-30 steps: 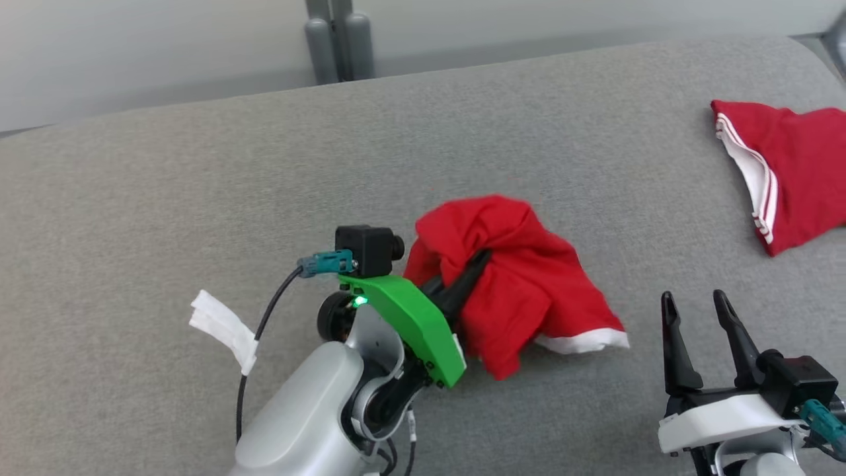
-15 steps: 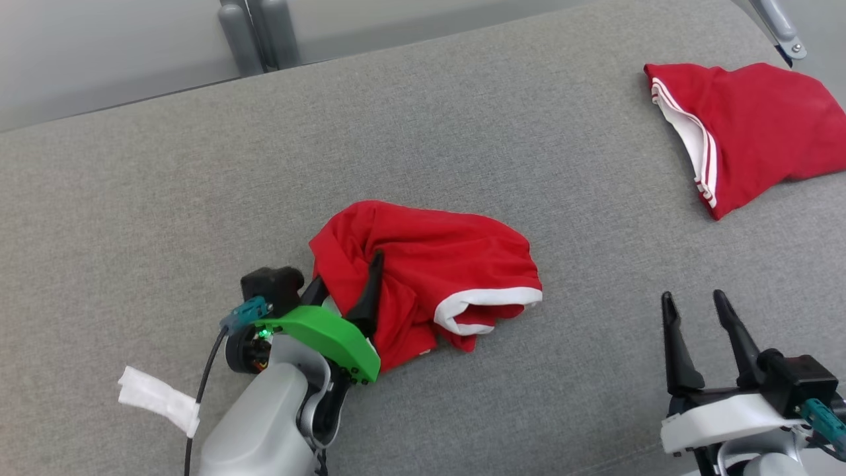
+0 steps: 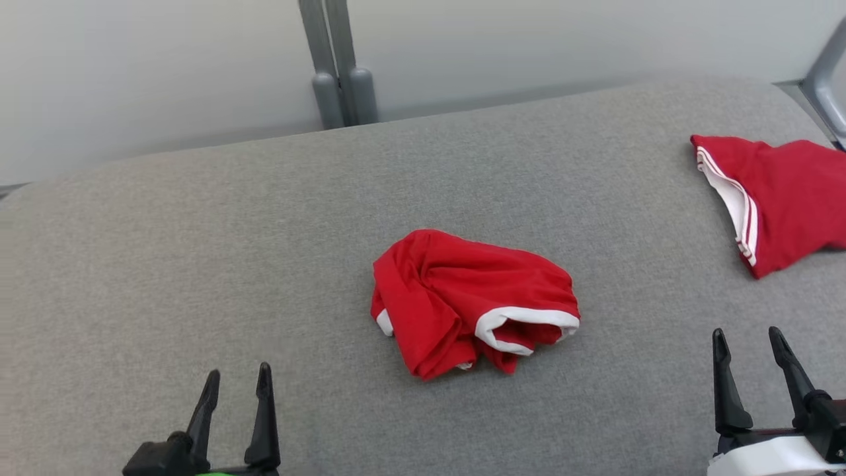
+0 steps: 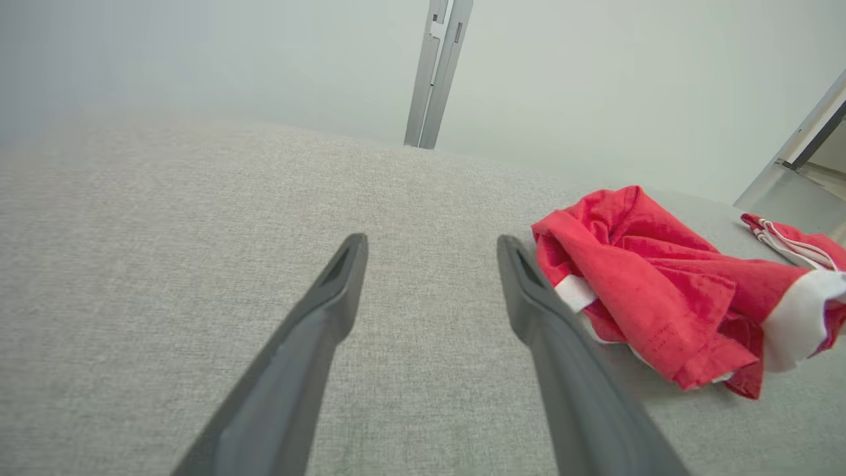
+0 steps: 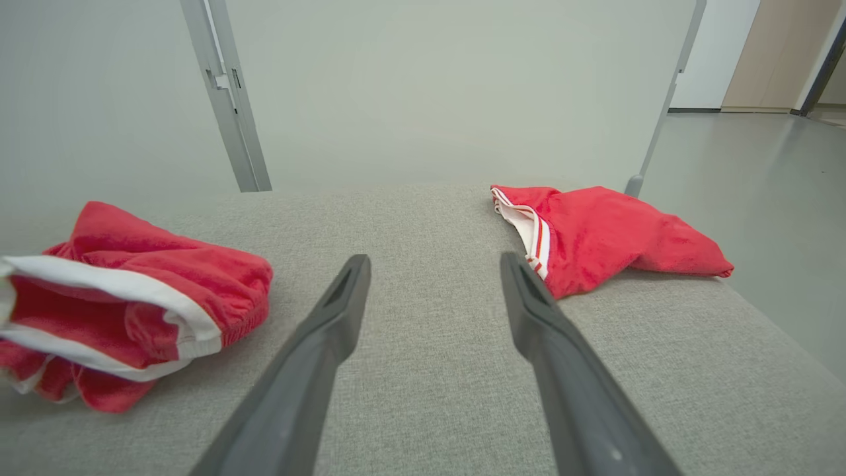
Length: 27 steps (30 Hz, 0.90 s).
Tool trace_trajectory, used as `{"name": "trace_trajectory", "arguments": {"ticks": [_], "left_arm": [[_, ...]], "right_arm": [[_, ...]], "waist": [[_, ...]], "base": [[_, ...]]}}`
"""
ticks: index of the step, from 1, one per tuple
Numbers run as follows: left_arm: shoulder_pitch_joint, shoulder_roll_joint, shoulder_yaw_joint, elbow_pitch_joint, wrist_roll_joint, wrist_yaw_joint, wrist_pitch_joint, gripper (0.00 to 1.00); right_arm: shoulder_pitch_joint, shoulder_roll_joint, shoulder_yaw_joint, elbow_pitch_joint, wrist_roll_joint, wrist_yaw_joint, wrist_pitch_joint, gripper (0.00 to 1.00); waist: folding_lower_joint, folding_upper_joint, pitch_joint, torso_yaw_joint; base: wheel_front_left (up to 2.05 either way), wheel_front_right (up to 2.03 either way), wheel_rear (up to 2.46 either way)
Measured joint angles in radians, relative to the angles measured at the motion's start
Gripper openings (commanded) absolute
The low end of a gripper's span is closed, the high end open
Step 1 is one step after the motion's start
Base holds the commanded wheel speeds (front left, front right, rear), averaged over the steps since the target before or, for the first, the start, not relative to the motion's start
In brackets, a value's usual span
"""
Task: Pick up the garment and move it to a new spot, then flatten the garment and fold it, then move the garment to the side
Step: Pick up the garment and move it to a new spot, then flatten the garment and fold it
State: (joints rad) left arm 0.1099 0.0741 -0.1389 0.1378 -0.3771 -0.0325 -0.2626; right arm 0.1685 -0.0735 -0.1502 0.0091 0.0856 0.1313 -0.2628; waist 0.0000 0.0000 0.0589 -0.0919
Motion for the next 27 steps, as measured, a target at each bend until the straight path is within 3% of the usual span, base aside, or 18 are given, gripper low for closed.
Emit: {"name": "trace_trajectory", "arguments": {"ticks": [5, 10, 17, 27], "left_arm": [[0.091, -0.006, 0.074, -0.021, 0.081, -0.056, 0.0, 1.0], [0.132, -0.016, 0.14, -0.039, 0.115, -0.081, 0.0, 1.0], [0.148, -0.022, 0.144, -0.041, 0.124, -0.092, 0.0, 1.0], [0.142, -0.023, 0.134, -0.043, 0.114, -0.095, 0.0, 1.0]], "right_arm": [[0.037, 0.002, 0.013, 0.006, -0.012, 0.0, 0.0, 1.0], [0.058, 0.005, 0.034, 0.028, -0.017, 0.0, 0.0, 1.0], [0.065, 0.009, 0.04, 0.04, -0.018, 0.0, 0.0, 1.0], [0.06, 0.013, 0.05, 0.04, -0.017, 0.0, 0.0, 1.0]], "waist": [[0.0, 0.0, -0.054, 0.055], [0.0, 0.0, -0.095, 0.106], [0.0, 0.0, -0.124, 0.14], [0.0, 0.0, -0.11, 0.123]], "base": [[0.0, 0.0, 0.0], [0.0, 0.0, 0.0], [0.0, 0.0, 0.0], [0.0, 0.0, 0.0]]}}
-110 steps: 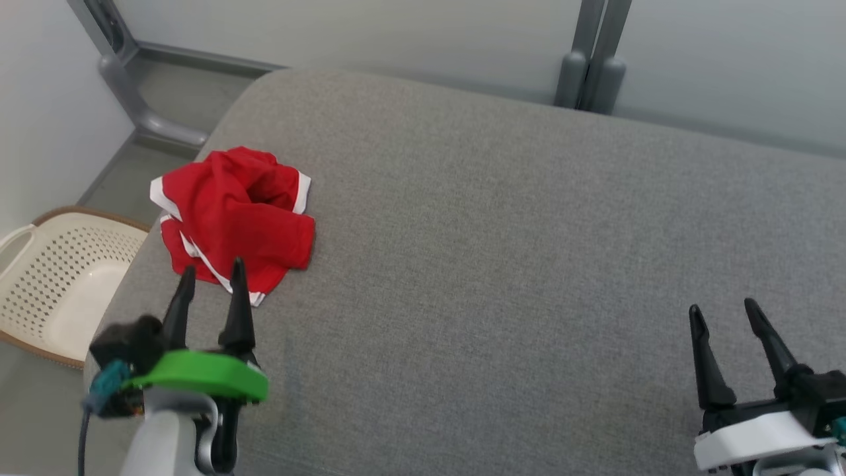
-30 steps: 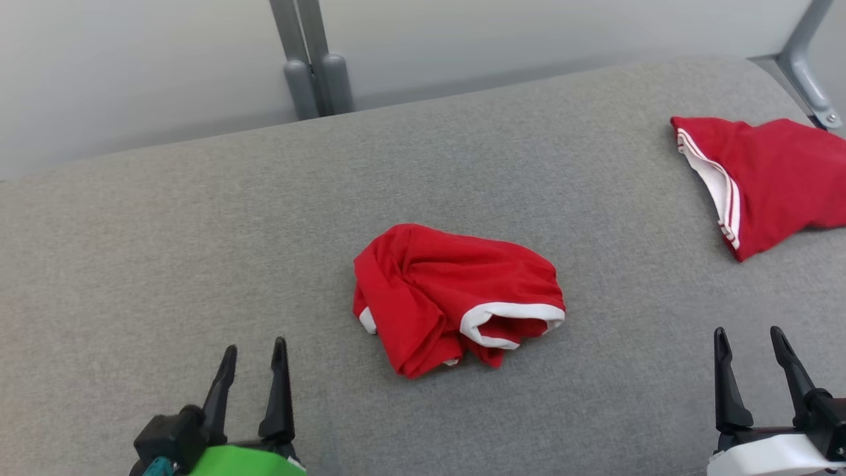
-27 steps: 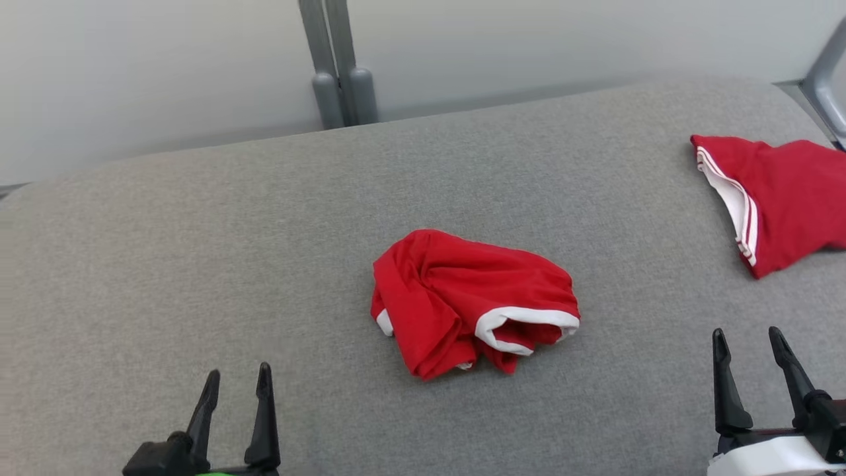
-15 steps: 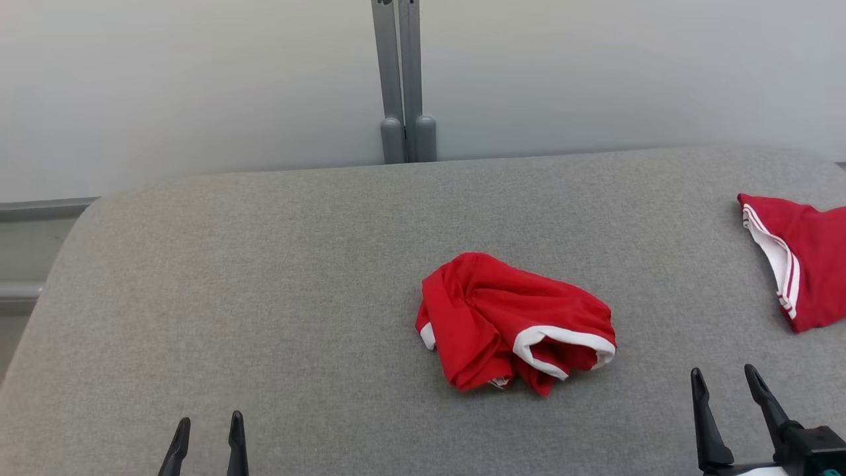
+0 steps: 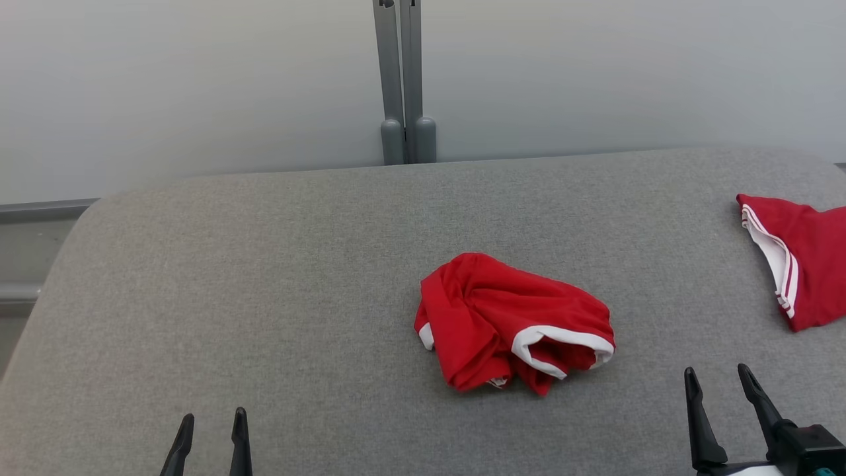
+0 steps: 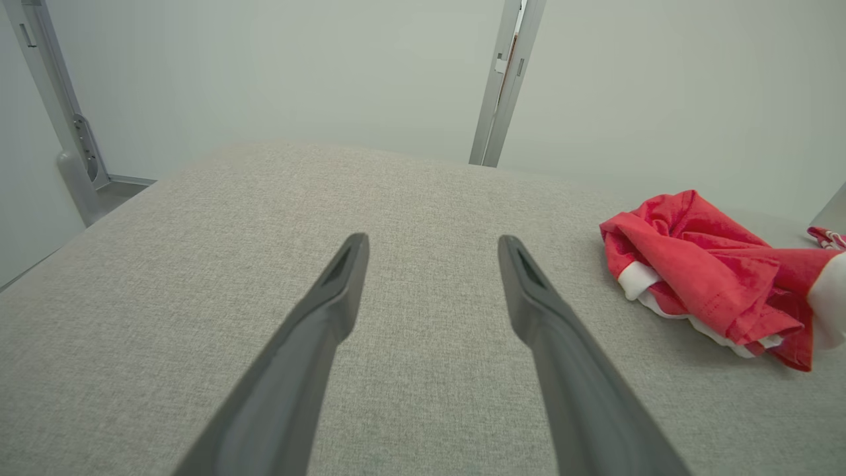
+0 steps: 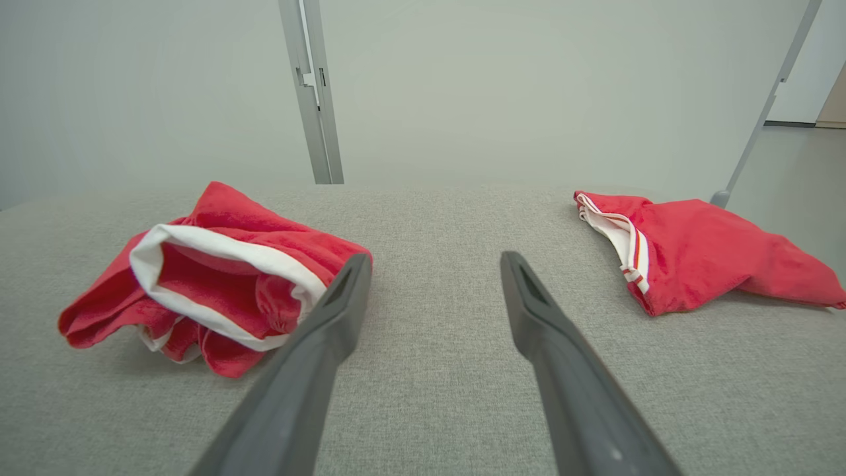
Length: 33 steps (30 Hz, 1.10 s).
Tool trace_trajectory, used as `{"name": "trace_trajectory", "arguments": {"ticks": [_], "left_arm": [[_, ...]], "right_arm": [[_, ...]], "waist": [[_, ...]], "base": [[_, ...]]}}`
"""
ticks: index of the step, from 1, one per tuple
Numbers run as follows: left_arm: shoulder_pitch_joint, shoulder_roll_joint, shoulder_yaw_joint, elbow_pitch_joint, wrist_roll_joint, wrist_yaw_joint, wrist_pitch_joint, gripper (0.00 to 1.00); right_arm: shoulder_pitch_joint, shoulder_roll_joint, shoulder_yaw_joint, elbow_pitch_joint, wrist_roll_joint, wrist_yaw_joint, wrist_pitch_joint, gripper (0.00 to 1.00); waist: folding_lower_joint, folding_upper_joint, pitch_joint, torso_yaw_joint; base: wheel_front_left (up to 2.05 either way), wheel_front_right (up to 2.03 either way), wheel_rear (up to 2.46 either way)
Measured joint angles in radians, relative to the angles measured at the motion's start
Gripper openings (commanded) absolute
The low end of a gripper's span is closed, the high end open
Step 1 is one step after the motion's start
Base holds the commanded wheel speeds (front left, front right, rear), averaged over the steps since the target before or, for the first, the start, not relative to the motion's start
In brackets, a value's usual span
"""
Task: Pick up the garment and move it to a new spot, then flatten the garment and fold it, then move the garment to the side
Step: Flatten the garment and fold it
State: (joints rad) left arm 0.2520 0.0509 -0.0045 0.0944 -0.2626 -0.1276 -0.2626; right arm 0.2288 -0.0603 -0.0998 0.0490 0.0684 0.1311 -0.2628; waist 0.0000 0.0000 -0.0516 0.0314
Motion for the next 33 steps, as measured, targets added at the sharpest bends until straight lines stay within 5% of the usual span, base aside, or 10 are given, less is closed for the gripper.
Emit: {"name": "trace_trajectory", "arguments": {"ticks": [4, 8, 19, 32, 33], "left_arm": [[-0.029, 0.001, -0.038, -0.031, 0.003, 0.0, 0.0, 1.0], [-0.121, 0.0, -0.212, -0.037, -0.022, -0.001, -0.002, 1.0], [-0.412, -0.005, -0.66, 0.19, -0.351, 0.085, 0.18, 1.0], [-0.588, -0.004, -0.771, 0.397, -0.462, 0.199, 0.111, 1.0], [-0.598, -0.004, -0.778, 0.404, -0.487, 0.2, 0.112, 0.87]], "right_arm": [[-0.014, 0.001, 0.002, -0.008, 0.001, 0.0, 0.0, 1.0], [-0.05, 0.001, 0.017, -0.021, 0.003, 0.0, 0.0, 1.0], [-0.137, 0.008, 0.076, -0.036, 0.034, 0.0, 0.0, 1.0], [-0.165, 0.009, 0.055, -0.02, 0.071, 0.0, 0.0, 1.0], [-0.167, 0.009, 0.059, -0.018, 0.072, 0.0, 0.0, 1.0]], "waist": [[0.0, 0.0, 0.011, -0.015], [0.0, 0.0, 0.029, -0.039], [0.0, 0.0, 0.104, -0.157], [0.0, 0.0, 0.205, -0.29], [0.0, 0.0, 0.211, -0.295]], "base": [[0.0, 0.0, 0.0], [0.0, 0.0, 0.0], [0.0, 0.0, 0.0], [0.0, 0.0, 0.0], [0.0, 0.0, 0.0]]}}
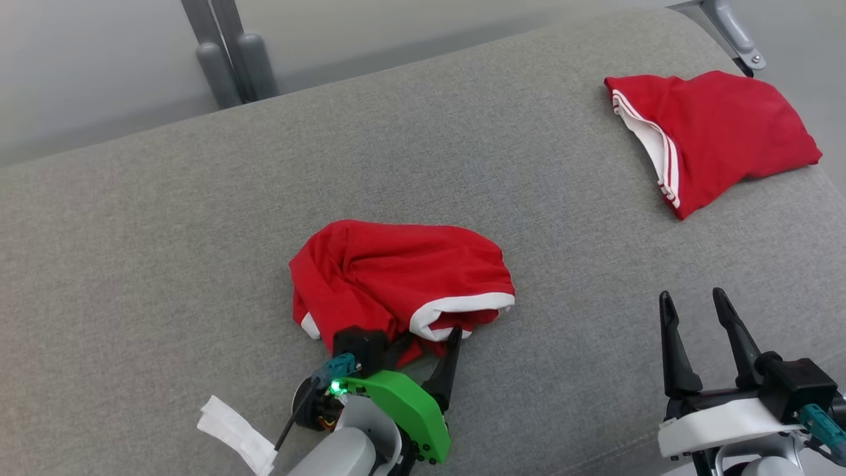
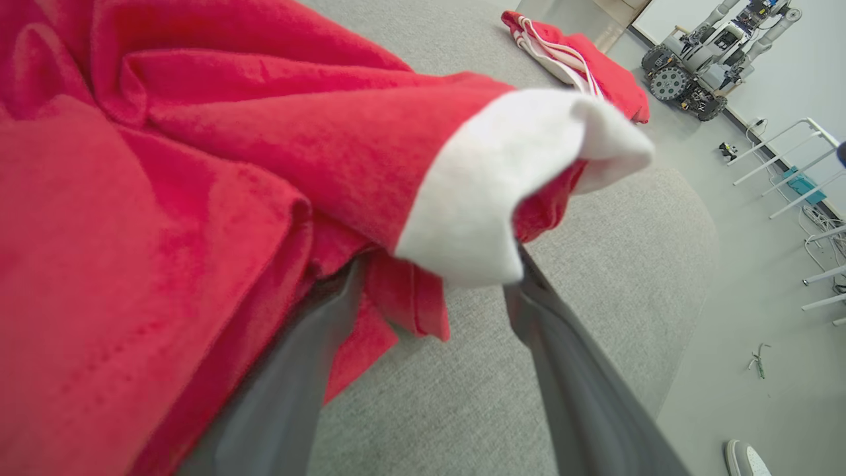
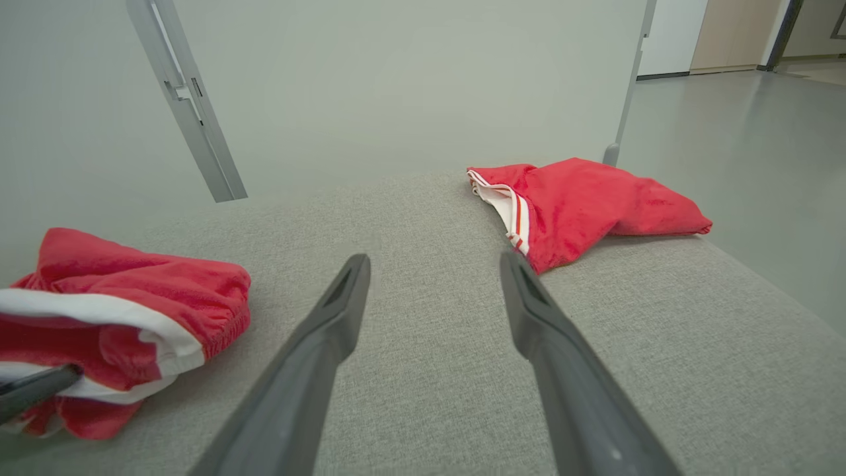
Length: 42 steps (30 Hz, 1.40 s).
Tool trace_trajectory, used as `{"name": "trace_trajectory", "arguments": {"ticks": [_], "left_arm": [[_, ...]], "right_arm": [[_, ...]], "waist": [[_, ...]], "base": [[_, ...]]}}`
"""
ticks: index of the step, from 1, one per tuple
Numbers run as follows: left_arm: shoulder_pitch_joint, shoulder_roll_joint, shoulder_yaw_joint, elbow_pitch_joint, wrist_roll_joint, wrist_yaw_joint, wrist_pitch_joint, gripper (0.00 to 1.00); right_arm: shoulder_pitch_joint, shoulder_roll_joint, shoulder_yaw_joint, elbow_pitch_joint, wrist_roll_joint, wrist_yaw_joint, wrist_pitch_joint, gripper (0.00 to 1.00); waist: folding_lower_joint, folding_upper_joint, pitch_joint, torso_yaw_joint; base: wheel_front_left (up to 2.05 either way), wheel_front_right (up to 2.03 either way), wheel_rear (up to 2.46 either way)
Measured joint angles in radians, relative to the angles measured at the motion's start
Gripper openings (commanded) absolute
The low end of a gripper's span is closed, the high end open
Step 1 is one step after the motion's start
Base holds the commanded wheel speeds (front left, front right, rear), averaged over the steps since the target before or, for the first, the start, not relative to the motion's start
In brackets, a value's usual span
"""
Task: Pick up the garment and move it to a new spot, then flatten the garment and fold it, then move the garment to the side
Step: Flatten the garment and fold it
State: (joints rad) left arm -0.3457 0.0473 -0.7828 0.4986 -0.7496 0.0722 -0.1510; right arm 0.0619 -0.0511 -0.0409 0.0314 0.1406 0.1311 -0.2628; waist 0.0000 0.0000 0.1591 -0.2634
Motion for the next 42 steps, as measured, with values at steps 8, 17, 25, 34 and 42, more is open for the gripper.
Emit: {"name": "trace_trajectory", "arguments": {"ticks": [8, 17, 25, 34, 42], "left_arm": [[-0.017, 0.015, -0.023, -0.035, -0.076, 0.004, 0.073, 0.0], [-0.018, 0.231, -0.001, -0.467, -0.126, 0.052, 0.332, 0.0], [-0.084, 0.41, 0.033, -0.712, -0.295, 0.032, 0.661, 0.0], [-0.197, 0.62, -0.021, -0.59, -0.311, -0.02, 0.959, 0.0], [-0.056, 0.651, -0.063, -0.502, -0.264, -0.004, 0.856, 1.0]], "right_arm": [[0.015, 0.0, -0.012, 0.007, 0.008, 0.0, 0.0, 1.0], [0.036, 0.001, -0.014, 0.016, 0.007, 0.0, 0.0, 1.0], [0.039, 0.001, -0.001, 0.029, 0.01, 0.0, 0.0, 1.0], [0.036, 0.001, 0.009, 0.049, 0.017, 0.0, 0.0, 1.0], [0.047, 0.001, -0.001, 0.064, 0.024, 0.0, 0.0, 1.0]], "waist": [[0.0, 0.0, -0.009, 0.014], [0.0, 0.0, -0.049, 0.078], [0.0, 0.0, -0.079, 0.118], [0.0, 0.0, -0.069, 0.103], [0.0, 0.0, -0.057, 0.098]], "base": [[0.0, 0.0, 0.0], [0.0, 0.0, 0.0], [0.0, 0.0, 0.0], [0.0, 0.0, 0.0], [0.0, 0.0, 0.0]]}}
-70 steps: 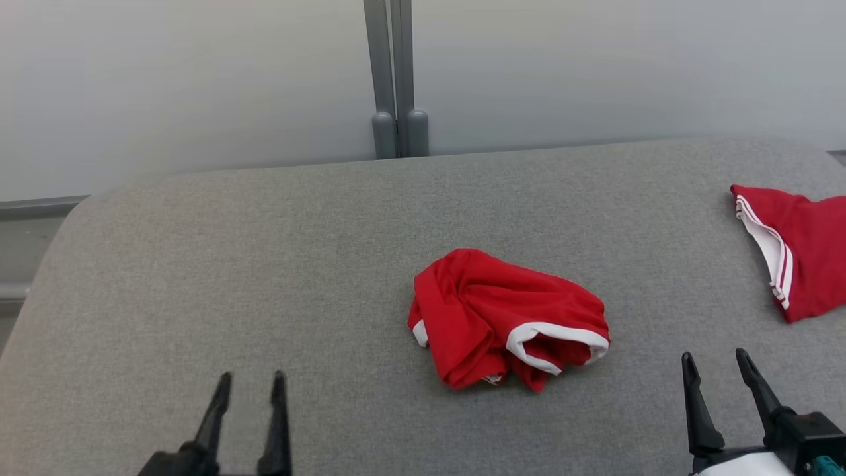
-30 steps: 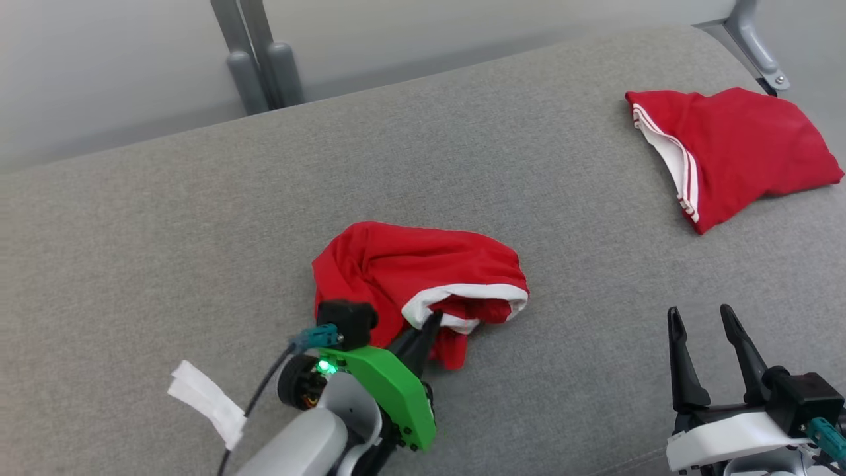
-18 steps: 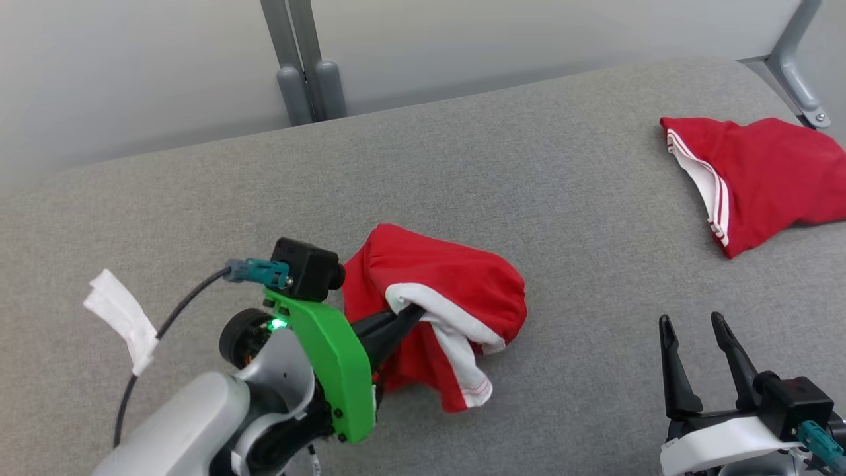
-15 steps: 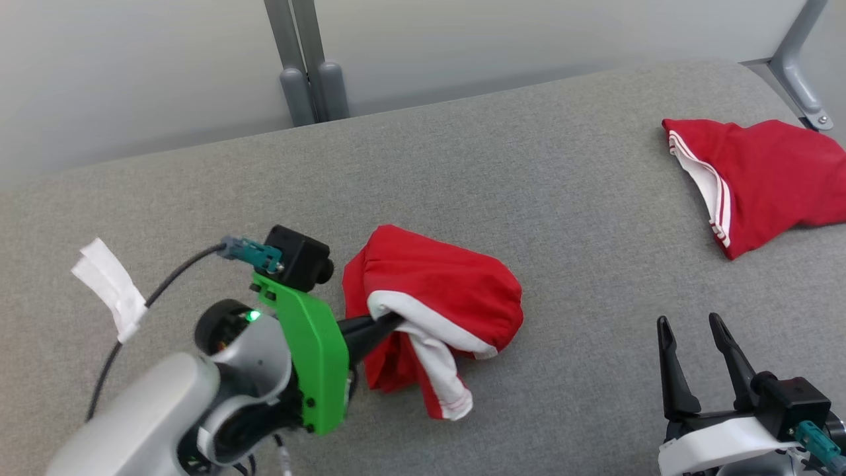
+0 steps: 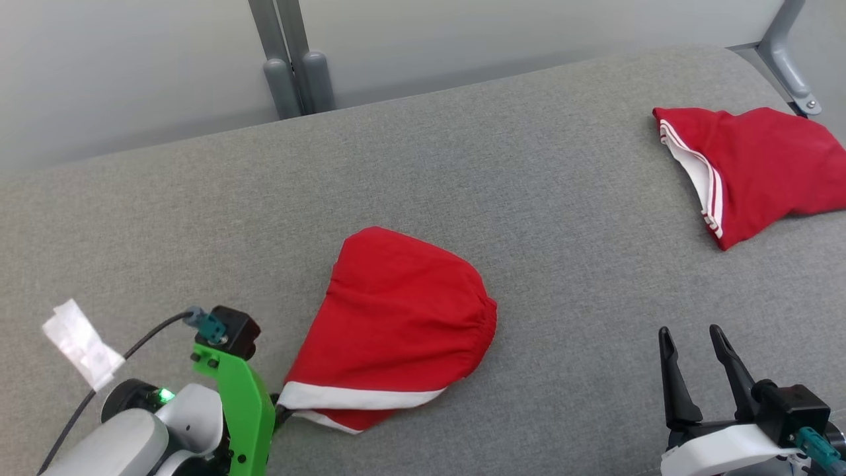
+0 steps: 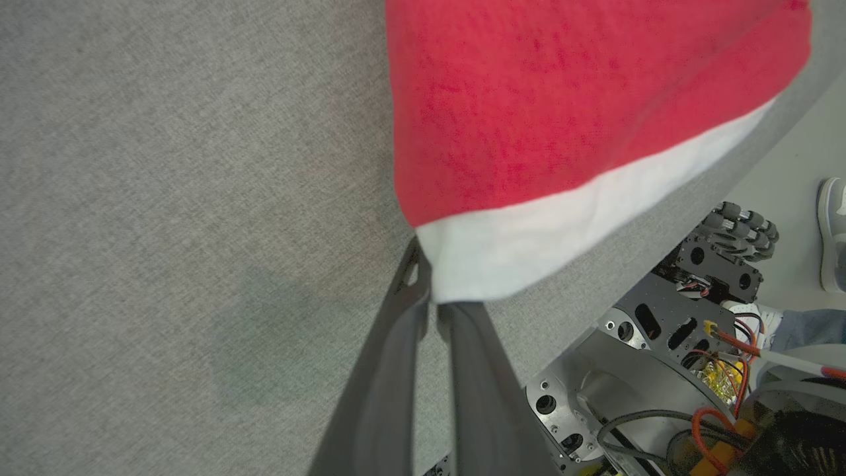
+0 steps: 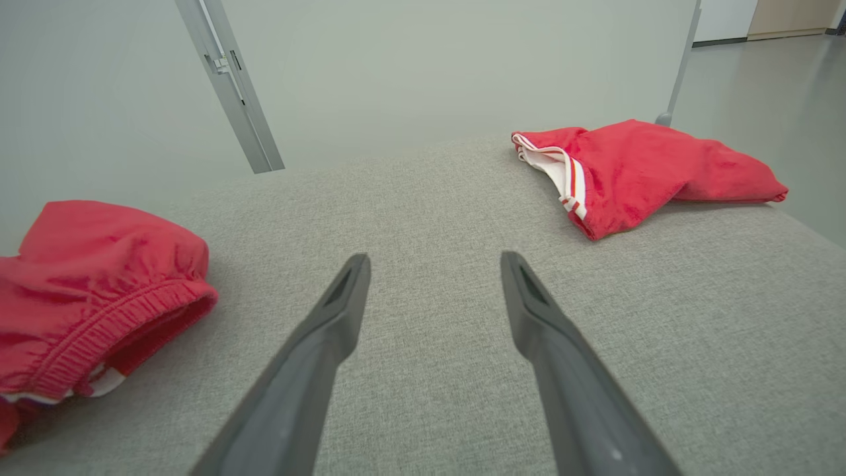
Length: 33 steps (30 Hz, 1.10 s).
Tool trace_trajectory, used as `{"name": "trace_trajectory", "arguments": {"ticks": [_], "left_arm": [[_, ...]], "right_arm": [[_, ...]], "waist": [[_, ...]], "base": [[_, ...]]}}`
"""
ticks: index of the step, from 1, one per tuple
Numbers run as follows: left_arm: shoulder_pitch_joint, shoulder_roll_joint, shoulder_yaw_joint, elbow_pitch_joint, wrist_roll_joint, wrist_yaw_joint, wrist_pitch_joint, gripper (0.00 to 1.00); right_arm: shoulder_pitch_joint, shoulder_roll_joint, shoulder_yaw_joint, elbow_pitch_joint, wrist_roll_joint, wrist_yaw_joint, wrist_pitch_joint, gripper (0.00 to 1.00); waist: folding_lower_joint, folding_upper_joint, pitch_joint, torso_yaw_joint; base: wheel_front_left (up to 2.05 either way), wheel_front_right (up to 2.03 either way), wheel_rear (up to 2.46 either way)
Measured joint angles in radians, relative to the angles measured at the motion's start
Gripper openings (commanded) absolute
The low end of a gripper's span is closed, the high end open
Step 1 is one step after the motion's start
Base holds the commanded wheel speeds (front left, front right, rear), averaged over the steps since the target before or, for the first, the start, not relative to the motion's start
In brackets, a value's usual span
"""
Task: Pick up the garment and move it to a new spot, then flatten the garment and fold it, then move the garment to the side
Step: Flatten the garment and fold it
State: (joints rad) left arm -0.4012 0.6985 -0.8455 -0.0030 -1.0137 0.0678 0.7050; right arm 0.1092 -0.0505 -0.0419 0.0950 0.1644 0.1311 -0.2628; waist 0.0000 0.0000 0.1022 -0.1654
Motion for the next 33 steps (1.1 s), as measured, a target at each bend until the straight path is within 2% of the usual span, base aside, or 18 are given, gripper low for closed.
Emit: {"name": "trace_trajectory", "arguments": {"ticks": [5, 8, 11, 13, 15, 17, 20, 24, 27, 30, 33], "left_arm": [[0.09, -0.029, 0.045, -0.016, 0.055, 0.09, -0.203, 1.0], [0.172, -0.031, 0.066, -0.093, 0.076, 0.168, -0.286, 1.0], [0.22, -0.001, 0.069, -0.167, 0.117, 0.239, -0.312, 1.0], [0.226, 0.024, 0.066, -0.217, 0.161, 0.274, -0.312, 1.0], [0.21, 0.024, 0.051, -0.277, 0.202, 0.298, -0.3, 1.0], [0.146, -0.008, -0.001, -0.331, 0.261, 0.286, -0.264, 1.0], [0.028, -0.132, -0.095, -0.323, 0.317, 0.227, -0.208, 1.0], [-0.085, -0.311, -0.209, -0.153, 0.347, 0.142, -0.146, 1.0], [-0.146, -0.405, -0.257, 0.005, 0.365, 0.098, -0.13, 1.0], [-0.184, -0.457, -0.283, 0.151, 0.385, 0.073, -0.132, 1.0], [-0.216, -0.463, -0.299, 0.266, 0.42, 0.073, -0.138, 1.0]], "right_arm": [[0.002, 0.0, -0.01, 0.002, -0.001, 0.0, 0.0, 1.0], [0.008, 0.0, -0.021, -0.005, -0.006, 0.0, 0.0, 1.0], [0.017, 0.0, -0.03, -0.012, -0.008, 0.0, 0.0, 1.0], [0.02, 0.0, -0.029, -0.015, -0.014, 0.0, 0.0, 1.0], [0.02, 0.001, -0.028, -0.018, -0.018, 0.0, 0.0, 1.0], [0.017, 0.0, -0.026, -0.023, -0.019, 0.0, 0.0, 1.0], [-0.008, 0.0, -0.005, -0.026, -0.023, 0.0, 0.0, 1.0], [-0.045, 0.001, 0.027, -0.017, -0.015, 0.0, 0.0, 1.0], [-0.056, 0.001, 0.038, -0.008, -0.001, 0.0, 0.0, 1.0], [-0.063, 0.0, 0.048, 0.001, 0.009, 0.0, 0.0, 1.0], [-0.067, 0.001, 0.044, 0.009, 0.018, 0.0, 0.0, 1.0]], "waist": [[0.0, 0.0, -0.004, 0.012], [0.0, 0.0, -0.012, 0.023], [0.0, 0.0, -0.018, 0.037], [0.0, 0.0, -0.022, 0.046], [0.0, -0.0001, -0.023, 0.054], [0.0, 0.0, -0.019, 0.059], [0.0, 0.0, -0.002, 0.062], [0.0, 0.0, 0.027, 0.045], [0.0, 0.0, 0.041, 0.019], [0.0, 0.0, 0.055, -0.011], [0.0, 0.0, 0.064, -0.041]], "base": [[0.0, 0.0, 0.0], [0.0, 0.0, 0.0], [0.0, 0.0, 0.0], [0.0, 0.0, 0.0], [0.0, 0.0, 0.0], [0.0, 0.0, 0.0], [0.0, 0.0, 0.0], [0.0, 0.0, 0.0], [0.0, 0.0, 0.0], [0.0, 0.0, 0.0], [0.0, 0.0, 0.0]]}}
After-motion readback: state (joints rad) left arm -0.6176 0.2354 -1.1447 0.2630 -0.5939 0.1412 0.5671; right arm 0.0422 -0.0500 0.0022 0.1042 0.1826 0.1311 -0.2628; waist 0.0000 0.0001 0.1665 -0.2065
